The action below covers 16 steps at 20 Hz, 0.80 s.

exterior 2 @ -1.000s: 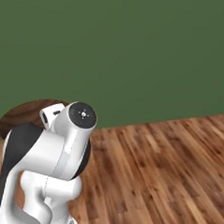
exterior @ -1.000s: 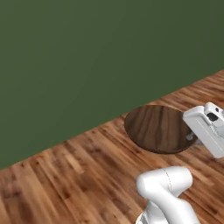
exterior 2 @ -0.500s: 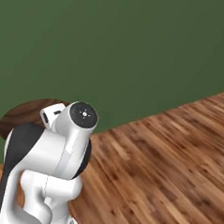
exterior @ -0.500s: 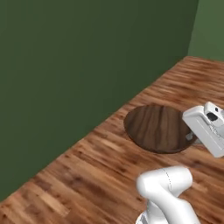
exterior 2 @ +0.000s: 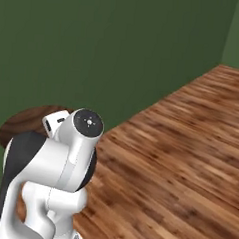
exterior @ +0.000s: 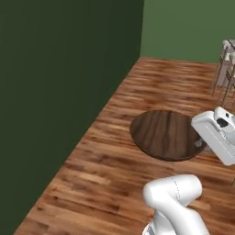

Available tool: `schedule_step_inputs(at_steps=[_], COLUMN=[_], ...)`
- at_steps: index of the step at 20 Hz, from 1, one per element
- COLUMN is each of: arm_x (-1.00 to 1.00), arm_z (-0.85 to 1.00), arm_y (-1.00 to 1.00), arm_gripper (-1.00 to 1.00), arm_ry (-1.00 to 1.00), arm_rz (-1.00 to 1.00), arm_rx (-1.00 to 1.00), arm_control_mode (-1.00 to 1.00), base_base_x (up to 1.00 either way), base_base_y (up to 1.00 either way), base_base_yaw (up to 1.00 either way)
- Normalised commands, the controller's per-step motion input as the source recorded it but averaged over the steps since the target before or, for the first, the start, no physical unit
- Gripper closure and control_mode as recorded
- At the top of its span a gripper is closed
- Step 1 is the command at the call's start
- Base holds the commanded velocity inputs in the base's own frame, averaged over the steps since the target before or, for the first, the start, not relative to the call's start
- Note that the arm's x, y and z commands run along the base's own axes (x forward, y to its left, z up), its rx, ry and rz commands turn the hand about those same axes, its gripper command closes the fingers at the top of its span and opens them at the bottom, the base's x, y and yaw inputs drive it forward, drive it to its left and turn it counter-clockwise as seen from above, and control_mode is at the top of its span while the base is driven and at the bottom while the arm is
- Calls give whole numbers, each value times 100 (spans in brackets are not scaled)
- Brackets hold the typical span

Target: Pick up the bowls from the cabinet and place each bowl in front of a stool on the dining counter.

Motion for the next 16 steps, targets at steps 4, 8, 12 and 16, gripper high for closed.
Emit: schedule_step_inputs(at_steps=[4, 8, 12, 16], arm_x=[0, 0, 0, 0], arm_z=[0, 0, 0, 0], arm_y=[0, 0, 0, 0], arm_gripper=[100, 100, 100, 100], arm_ry=[0, 0, 0, 0], arm_rz=[0, 0, 0, 0], arm_rx=[0, 0, 0, 0], arm_control_mode=[100, 100, 100, 100], base_base_x=[100, 100, 99, 90], base_base_y=[29, 30, 29, 33], base_base_yaw=[-49, -48, -54, -62])
